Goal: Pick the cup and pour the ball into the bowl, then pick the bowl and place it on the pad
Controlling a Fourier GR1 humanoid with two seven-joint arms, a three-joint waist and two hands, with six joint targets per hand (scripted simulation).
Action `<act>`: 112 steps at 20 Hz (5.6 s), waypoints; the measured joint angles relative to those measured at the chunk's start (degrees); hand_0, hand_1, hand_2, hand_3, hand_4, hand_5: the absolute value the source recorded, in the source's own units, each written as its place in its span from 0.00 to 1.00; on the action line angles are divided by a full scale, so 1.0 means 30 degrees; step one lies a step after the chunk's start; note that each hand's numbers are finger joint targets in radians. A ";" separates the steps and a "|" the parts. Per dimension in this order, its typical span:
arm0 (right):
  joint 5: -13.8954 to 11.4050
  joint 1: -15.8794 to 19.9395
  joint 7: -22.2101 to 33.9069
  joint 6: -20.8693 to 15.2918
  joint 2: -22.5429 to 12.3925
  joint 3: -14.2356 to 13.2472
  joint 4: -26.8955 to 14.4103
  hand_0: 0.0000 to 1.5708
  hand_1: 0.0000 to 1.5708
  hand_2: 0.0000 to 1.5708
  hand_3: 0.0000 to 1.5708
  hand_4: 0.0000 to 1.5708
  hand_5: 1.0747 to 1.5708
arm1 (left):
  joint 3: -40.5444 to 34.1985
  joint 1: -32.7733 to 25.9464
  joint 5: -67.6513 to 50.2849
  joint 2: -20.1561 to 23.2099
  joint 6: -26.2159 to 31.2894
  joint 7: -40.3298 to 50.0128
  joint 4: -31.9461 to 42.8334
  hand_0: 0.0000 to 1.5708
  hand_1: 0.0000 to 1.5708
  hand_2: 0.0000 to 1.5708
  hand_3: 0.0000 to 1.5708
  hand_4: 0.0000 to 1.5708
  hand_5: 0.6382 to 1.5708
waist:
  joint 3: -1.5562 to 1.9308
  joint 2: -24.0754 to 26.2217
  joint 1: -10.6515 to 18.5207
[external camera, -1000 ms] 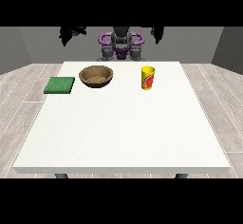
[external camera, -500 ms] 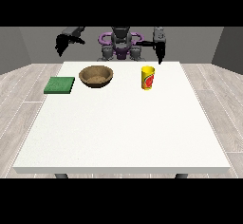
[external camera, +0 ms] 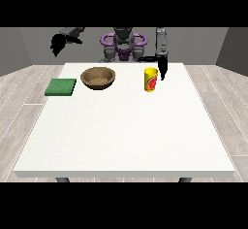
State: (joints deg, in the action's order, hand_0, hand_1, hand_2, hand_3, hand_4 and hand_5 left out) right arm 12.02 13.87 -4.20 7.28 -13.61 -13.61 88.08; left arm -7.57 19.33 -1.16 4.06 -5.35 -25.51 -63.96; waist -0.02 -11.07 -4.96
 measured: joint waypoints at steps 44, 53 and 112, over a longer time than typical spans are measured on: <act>0.2802 0.1356 0.2235 0.3189 -0.3159 -0.2422 -0.6656 0.00 0.00 0.00 0.15 0.28 1.00 | 1.2957 0.9435 2.2429 -0.1299 -0.7609 1.6860 0.8914 0.00 0.00 1.00 0.88 0.52 0.98 | 0.0022 0.6086 -0.0303; 0.2488 0.1072 0.1389 0.2870 -0.2890 -0.2457 -0.6849 0.00 0.00 0.00 0.27 0.28 1.00 | 1.3518 1.0520 2.5513 -0.0983 -0.5535 1.8243 0.8462 0.34 0.34 0.92 1.00 0.32 0.97 | 0.0016 0.5260 0.0354; 0.0720 0.0411 -0.0320 -0.1129 0.1556 -0.0278 -0.5490 0.00 0.00 0.00 0.00 0.33 1.00 | 0.6606 -0.2229 0.3390 -0.1257 -0.3589 0.2490 -0.1754 0.00 0.00 0.00 0.00 0.58 0.87 | -0.0062 0.1692 0.3139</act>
State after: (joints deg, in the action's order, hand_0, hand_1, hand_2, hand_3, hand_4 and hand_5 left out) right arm 14.18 15.10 -5.16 3.90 -8.95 -14.45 71.61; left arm 12.25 12.65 9.01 0.29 -16.12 -18.04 -69.22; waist -0.21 -5.99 4.46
